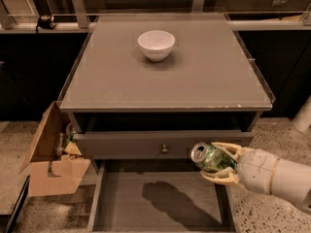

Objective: Pick green can from middle drawer and place on counter

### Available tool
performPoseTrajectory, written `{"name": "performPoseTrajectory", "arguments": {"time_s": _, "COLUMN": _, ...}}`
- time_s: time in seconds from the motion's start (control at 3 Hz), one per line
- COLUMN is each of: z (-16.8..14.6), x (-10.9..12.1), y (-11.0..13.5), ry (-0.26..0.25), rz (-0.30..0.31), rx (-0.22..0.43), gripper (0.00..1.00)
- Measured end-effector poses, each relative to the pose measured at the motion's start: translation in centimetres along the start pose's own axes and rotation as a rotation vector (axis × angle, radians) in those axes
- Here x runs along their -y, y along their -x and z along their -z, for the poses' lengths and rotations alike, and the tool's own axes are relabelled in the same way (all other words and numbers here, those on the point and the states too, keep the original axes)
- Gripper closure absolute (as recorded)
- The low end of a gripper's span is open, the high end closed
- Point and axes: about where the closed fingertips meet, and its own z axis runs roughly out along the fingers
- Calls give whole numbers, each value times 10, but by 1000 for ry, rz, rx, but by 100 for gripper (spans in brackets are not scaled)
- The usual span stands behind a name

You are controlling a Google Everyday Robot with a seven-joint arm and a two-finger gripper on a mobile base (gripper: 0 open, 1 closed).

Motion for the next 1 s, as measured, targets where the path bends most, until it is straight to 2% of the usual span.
{"name": "performPoseTrajectory", "arguments": {"time_s": 0.33, "z": -8, "x": 28, "y": 31, "ry": -39, "rz": 63, "rx": 46, "gripper": 100}}
{"name": "performPoseTrajectory", "arguments": {"time_s": 1.0, "z": -13, "x": 60, "y": 71, "ry": -72, "rz": 143, "rx": 98, "gripper": 100}}
